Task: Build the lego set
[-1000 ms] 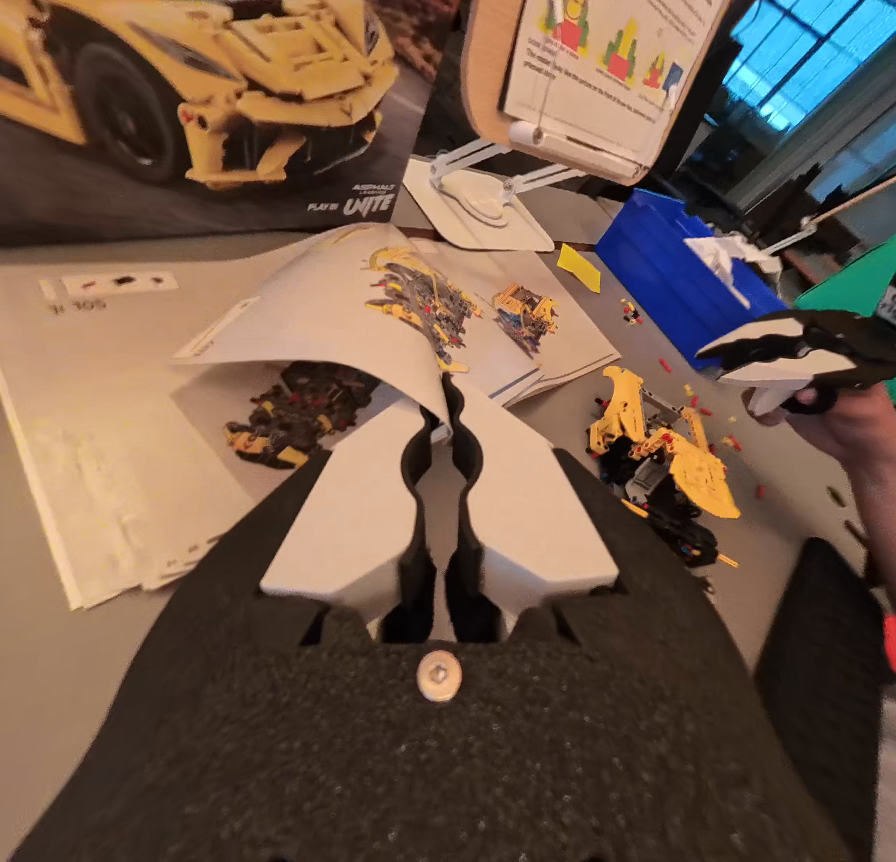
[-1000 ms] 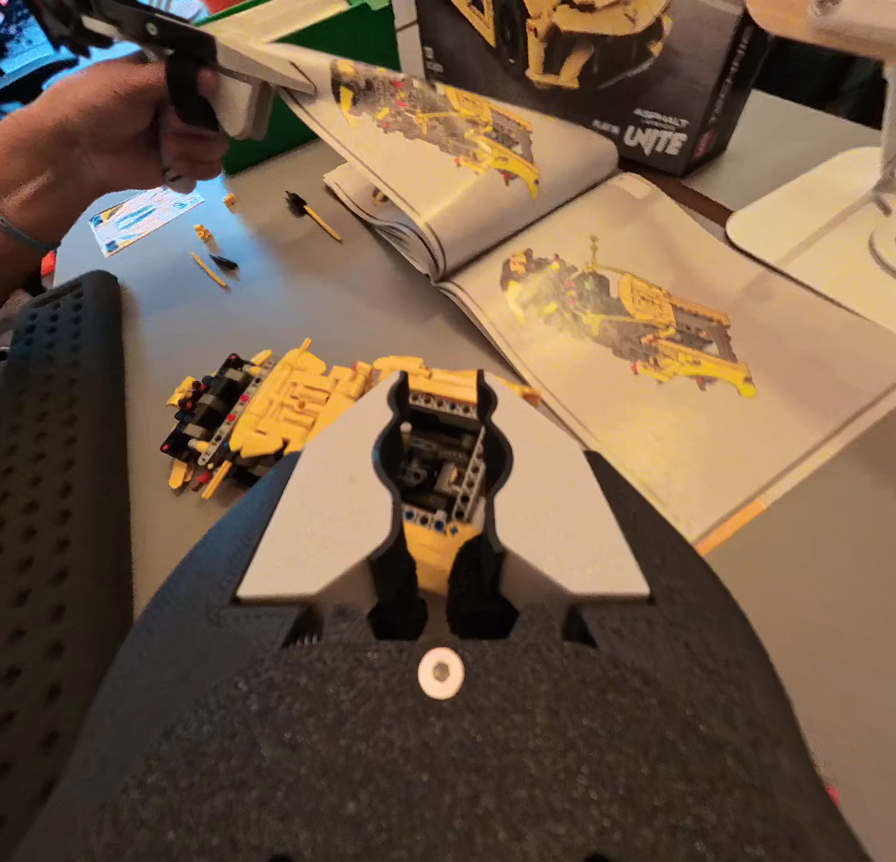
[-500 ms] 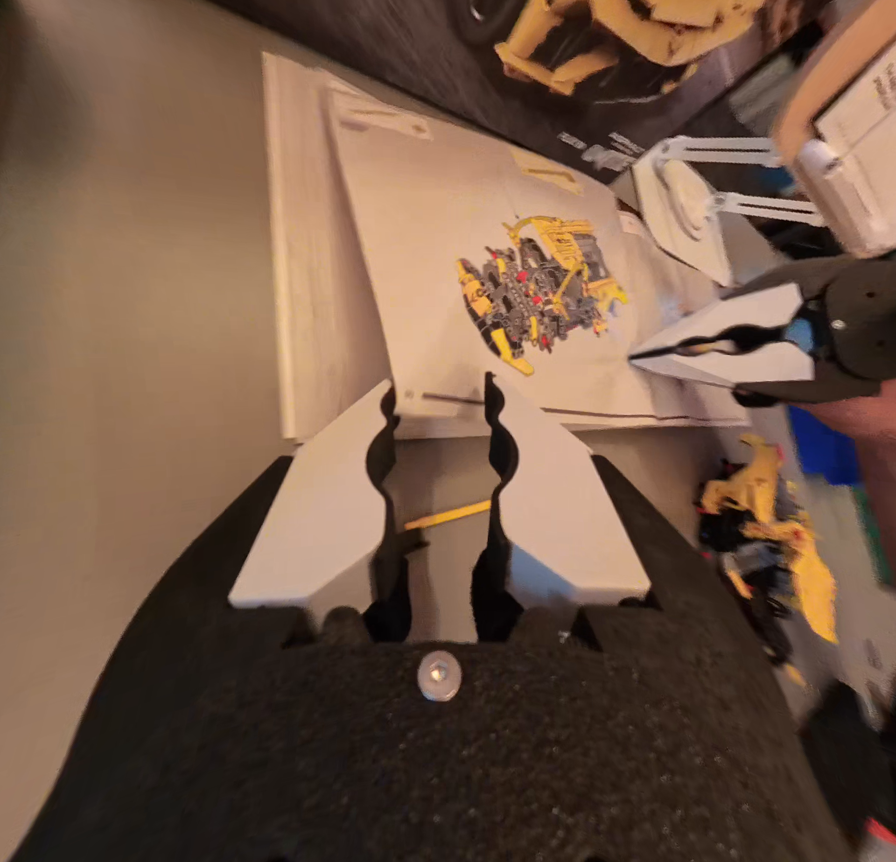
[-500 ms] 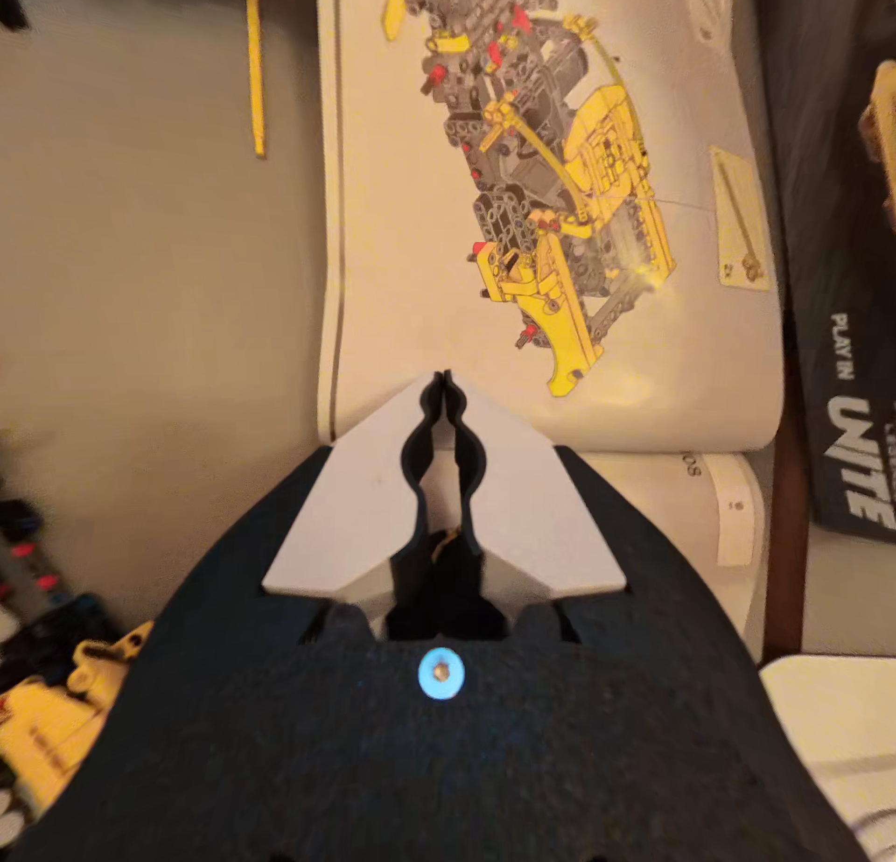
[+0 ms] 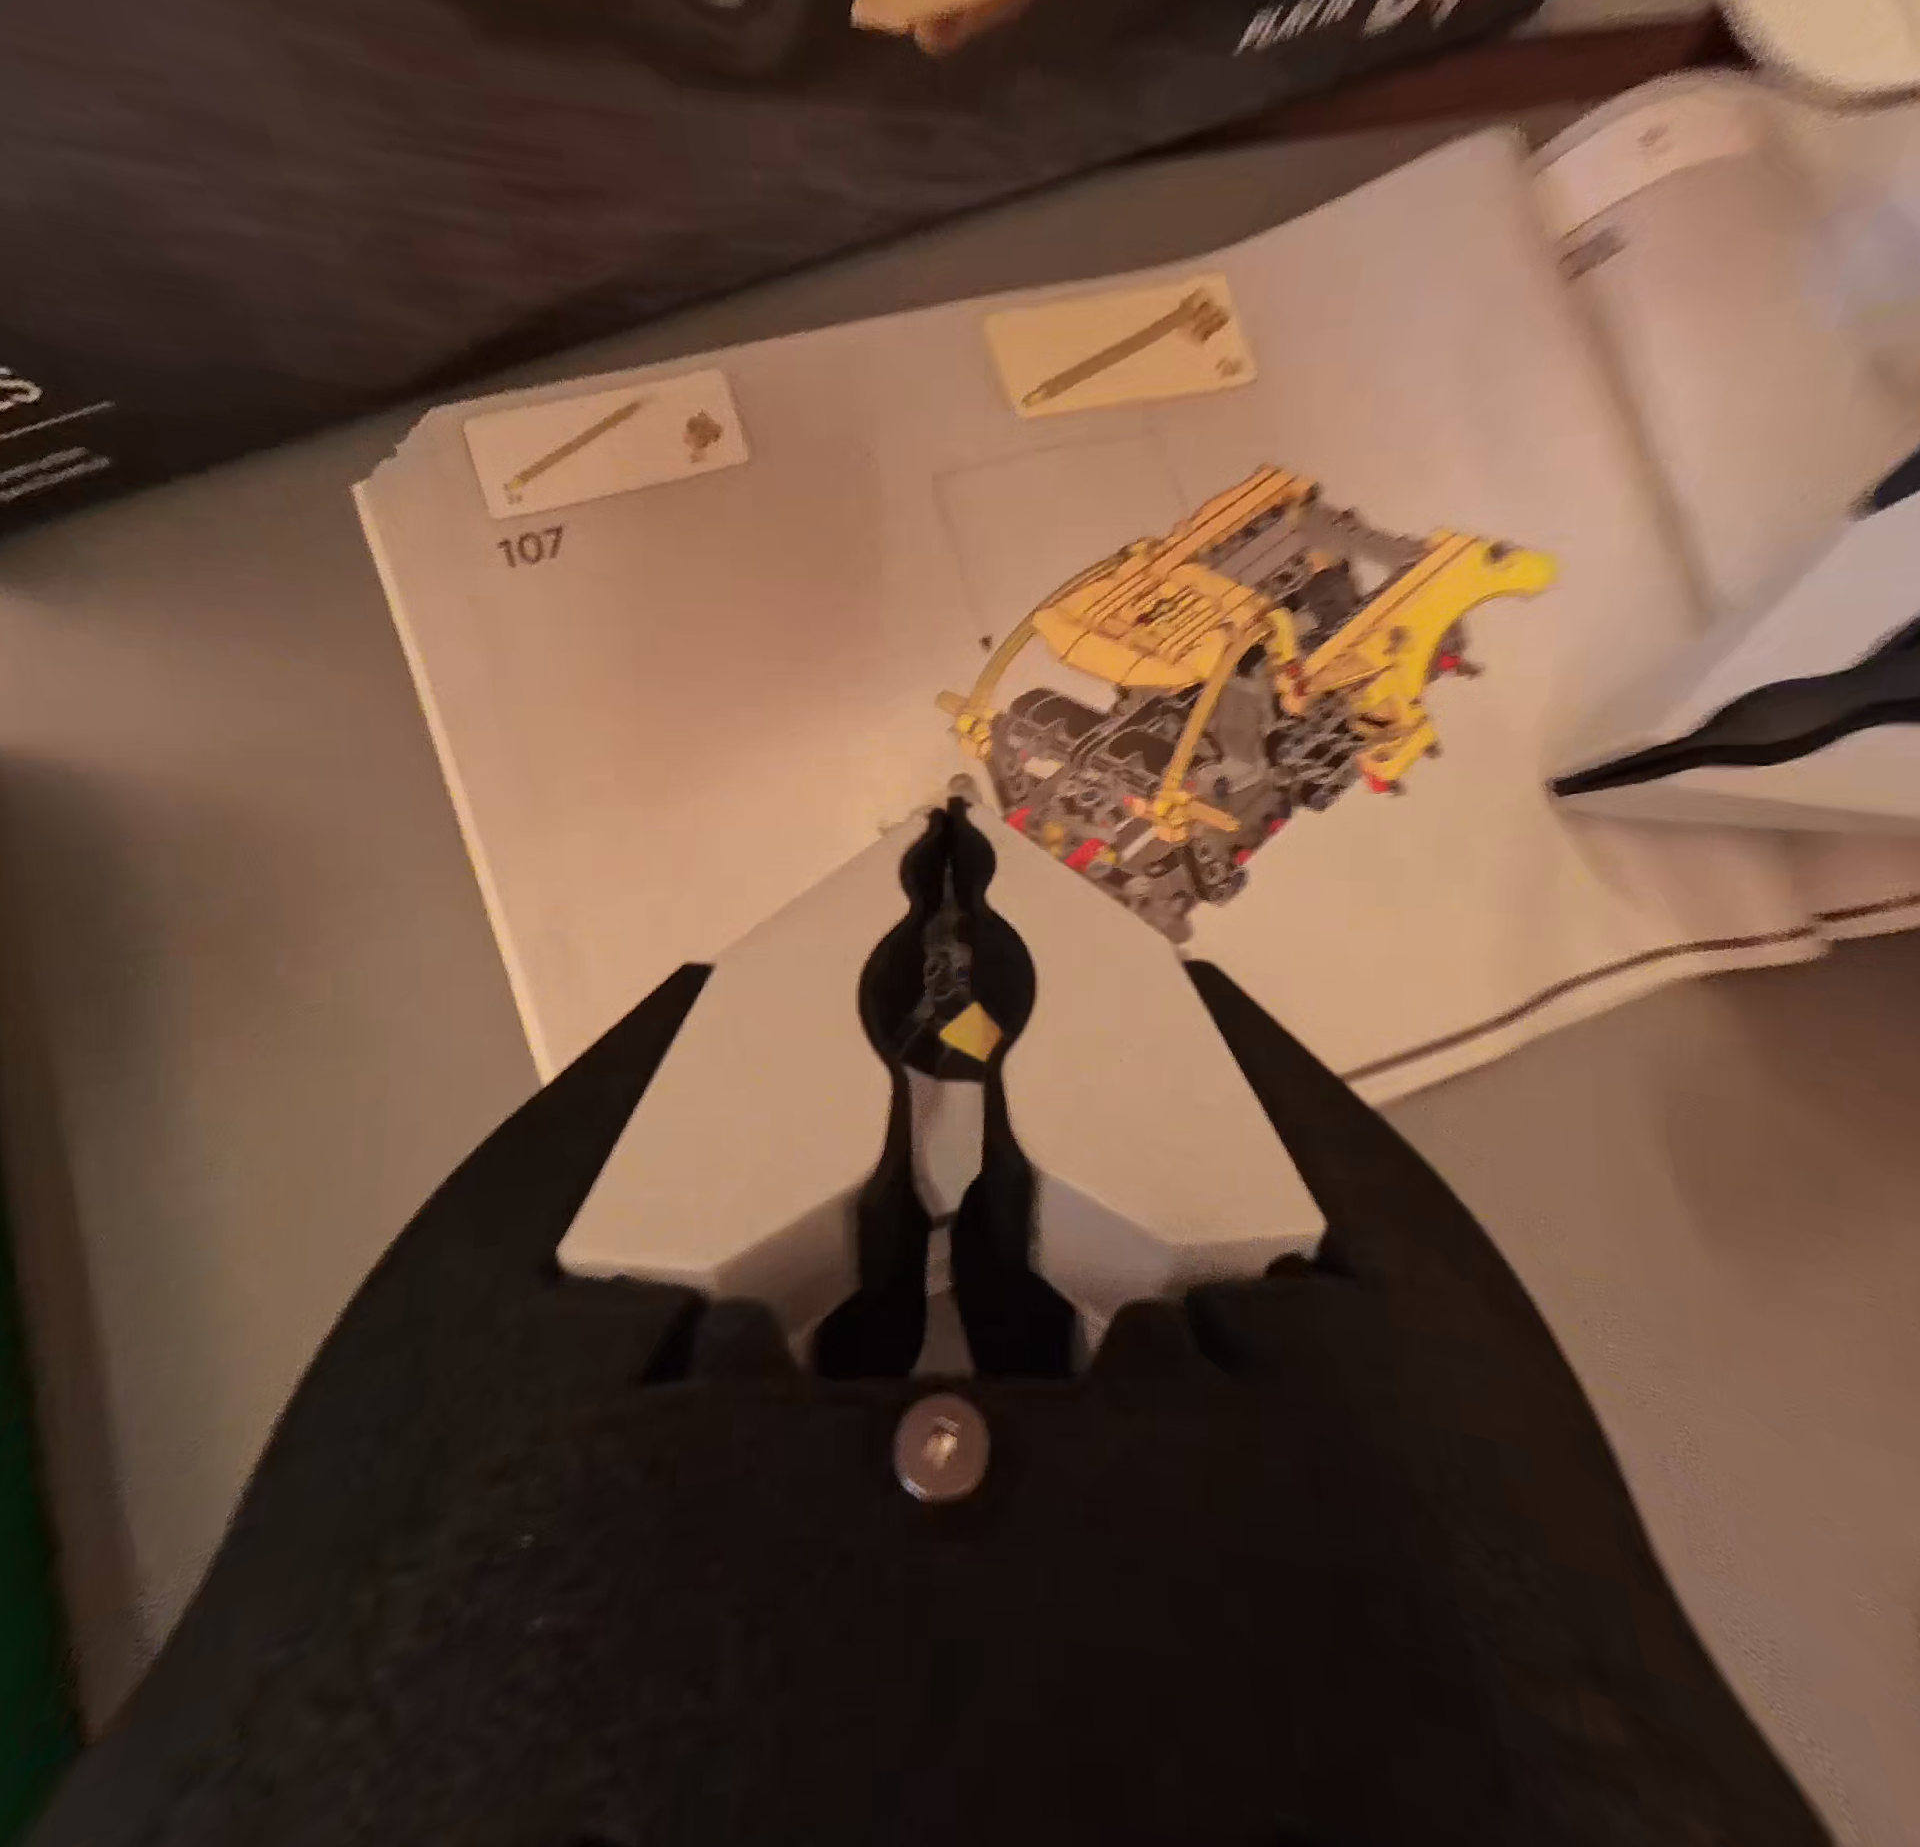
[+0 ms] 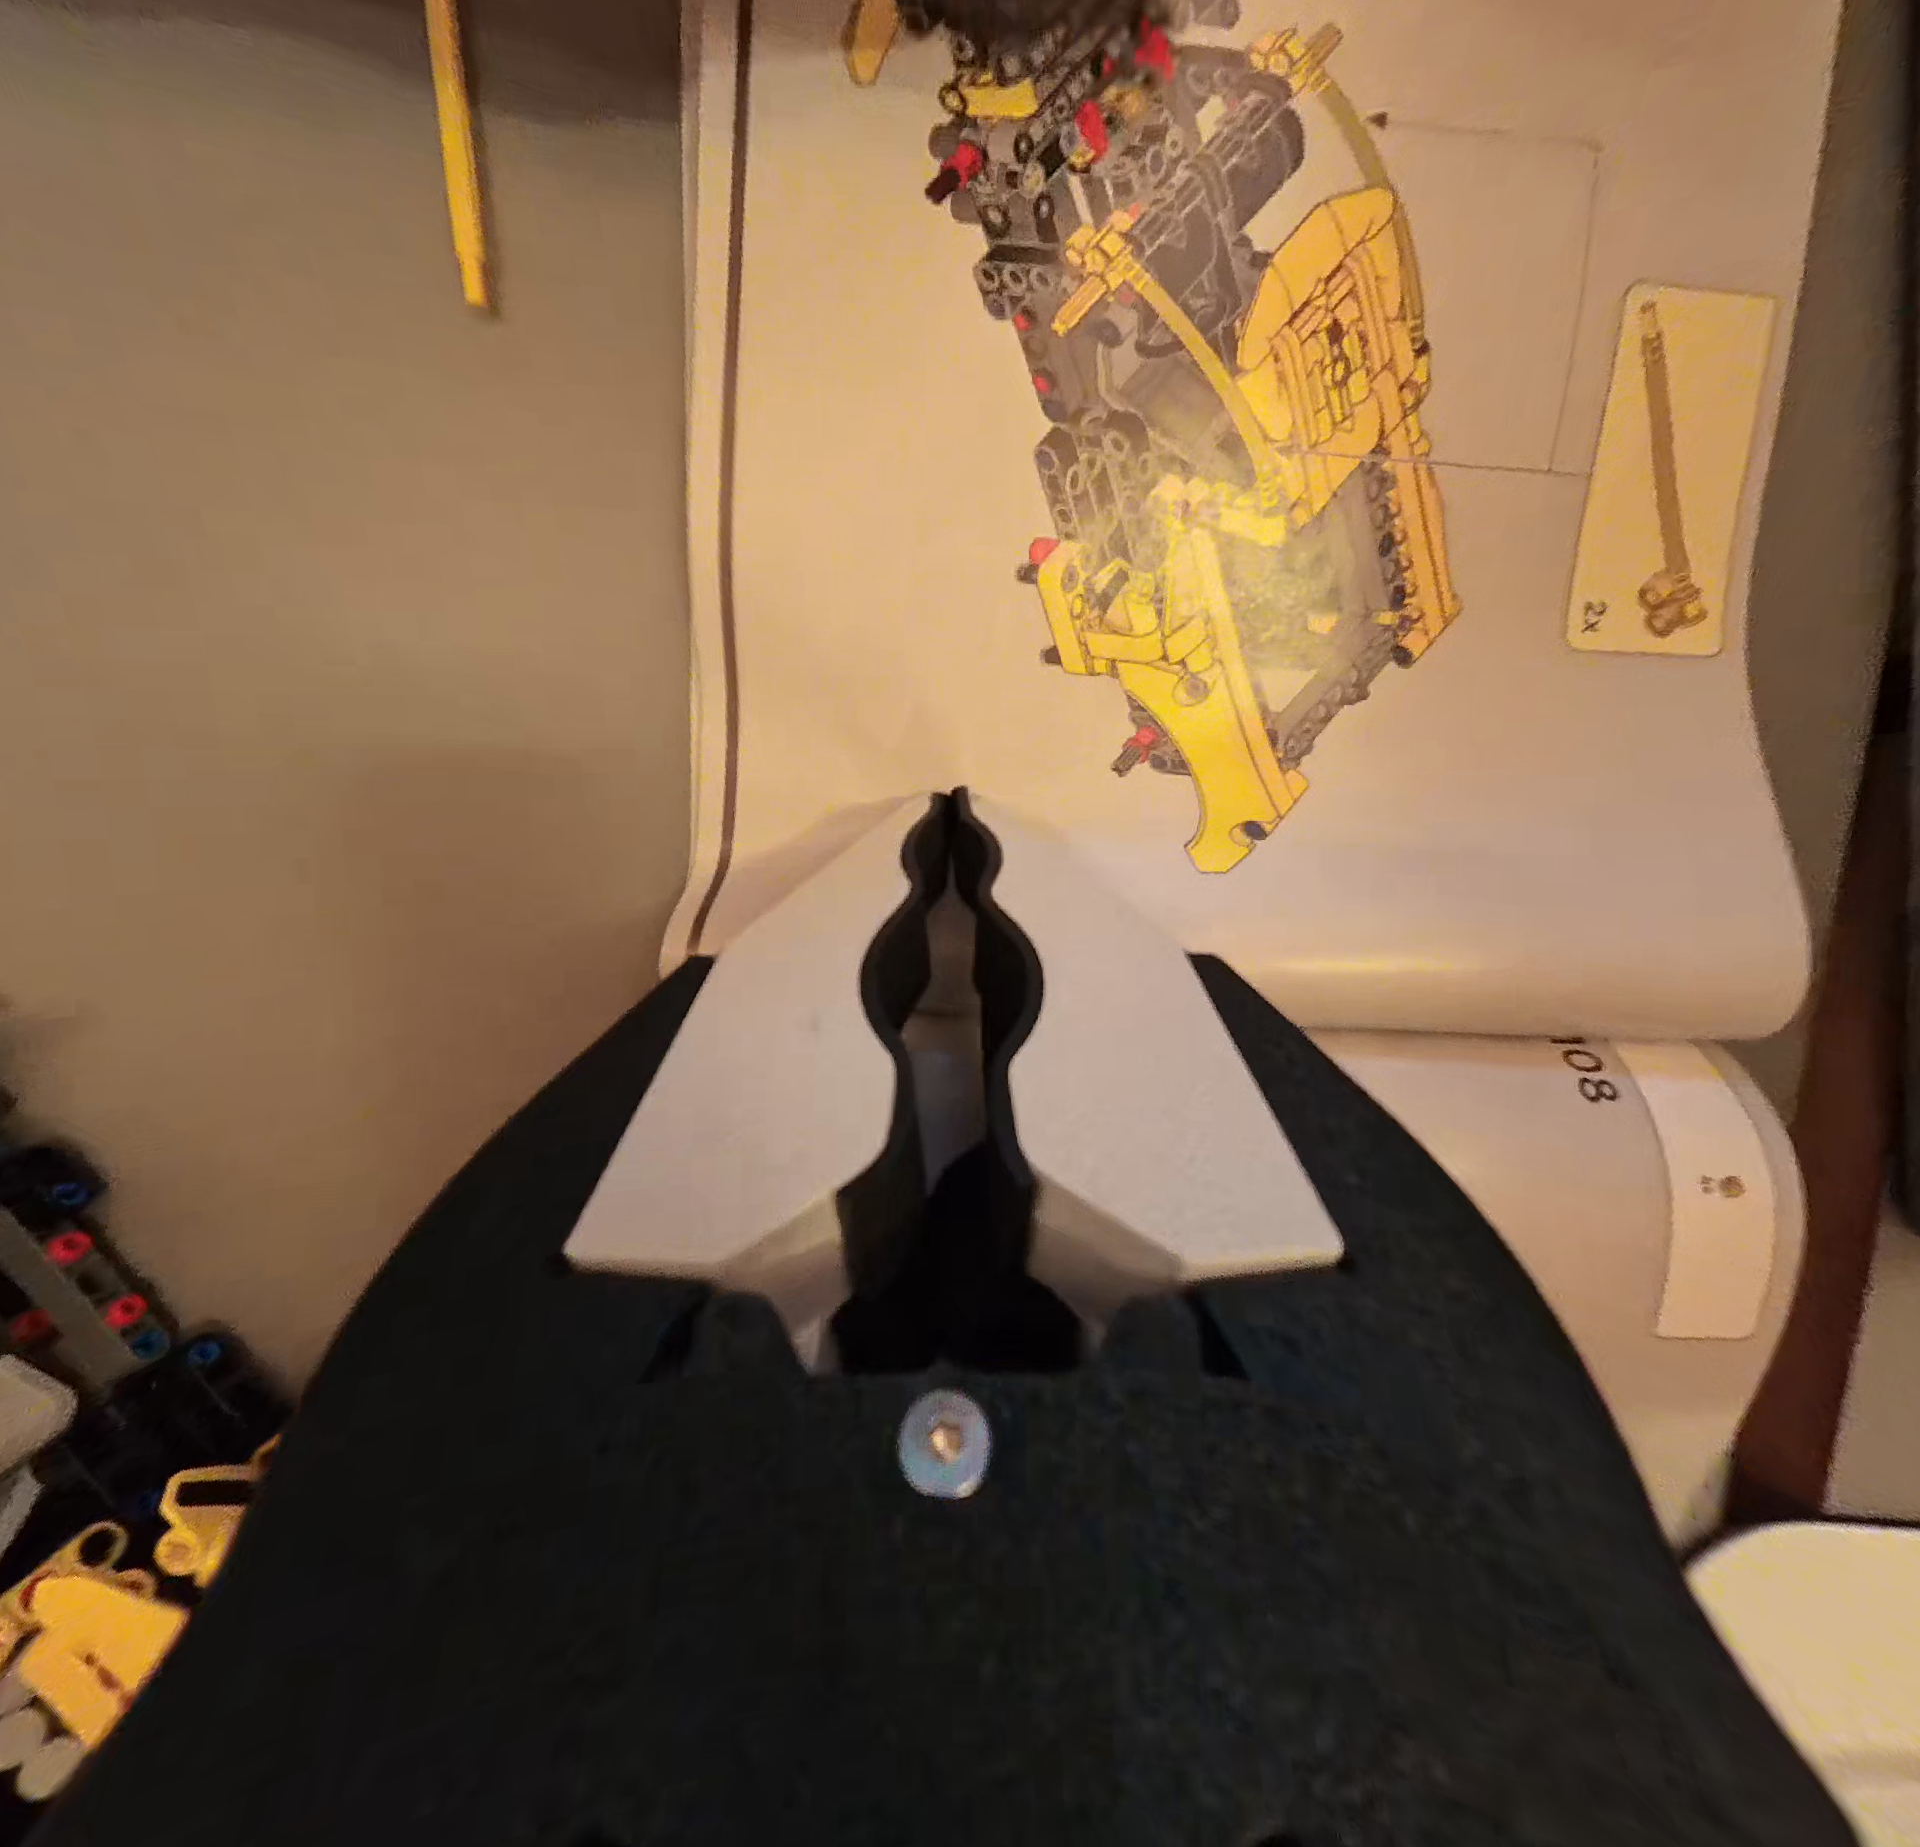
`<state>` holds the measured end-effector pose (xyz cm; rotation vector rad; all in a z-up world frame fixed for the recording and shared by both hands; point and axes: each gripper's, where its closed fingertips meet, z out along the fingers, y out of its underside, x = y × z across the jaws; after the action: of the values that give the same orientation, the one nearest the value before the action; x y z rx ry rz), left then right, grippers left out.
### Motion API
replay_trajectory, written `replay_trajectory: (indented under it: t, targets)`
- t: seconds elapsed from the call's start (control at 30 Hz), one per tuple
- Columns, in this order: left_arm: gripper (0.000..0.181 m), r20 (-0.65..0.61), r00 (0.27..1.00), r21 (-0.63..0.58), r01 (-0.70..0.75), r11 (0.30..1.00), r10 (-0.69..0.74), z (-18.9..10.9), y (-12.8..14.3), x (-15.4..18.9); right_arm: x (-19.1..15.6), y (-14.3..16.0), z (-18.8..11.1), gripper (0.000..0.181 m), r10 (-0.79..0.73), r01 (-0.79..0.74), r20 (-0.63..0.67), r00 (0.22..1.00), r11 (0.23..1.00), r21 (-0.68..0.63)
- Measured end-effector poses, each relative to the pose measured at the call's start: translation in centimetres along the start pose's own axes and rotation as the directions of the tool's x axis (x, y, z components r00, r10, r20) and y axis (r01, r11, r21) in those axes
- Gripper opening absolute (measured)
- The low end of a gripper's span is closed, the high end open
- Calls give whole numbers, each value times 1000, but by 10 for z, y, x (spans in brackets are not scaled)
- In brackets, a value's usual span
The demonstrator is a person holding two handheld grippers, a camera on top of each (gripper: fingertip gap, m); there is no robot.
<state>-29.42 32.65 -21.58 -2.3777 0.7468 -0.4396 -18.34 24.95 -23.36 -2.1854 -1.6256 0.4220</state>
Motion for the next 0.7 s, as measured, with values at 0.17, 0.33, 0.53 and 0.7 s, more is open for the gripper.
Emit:
replay_trajectory:
  t: [0.17, 0.33, 0.53, 0.7]
  targets:
    - [0, 47, 999, -30, -17, 999, 18, 2, 19, -8, -2, -7, -8, 0, 78, -88, 117, 990, 993, 81]
    - [0, -5, 1000, -6, 22, 1000, -22, 1, 19, -10, 59, -23, -30, 36, 230, -217, -1, 973, 921, 325]
    - [0, -22, 1000, -5, 8, 1000, -8, -2, 23, -8, 62, -4, -13, 69, 99, -52, -142, 985, 952, 302]
    - [0, -64, 997, -11, 38, 999, -38, -4, 25, -8, 64, 2, -5, 82, 147, -95, -130, 980, 935, 342]
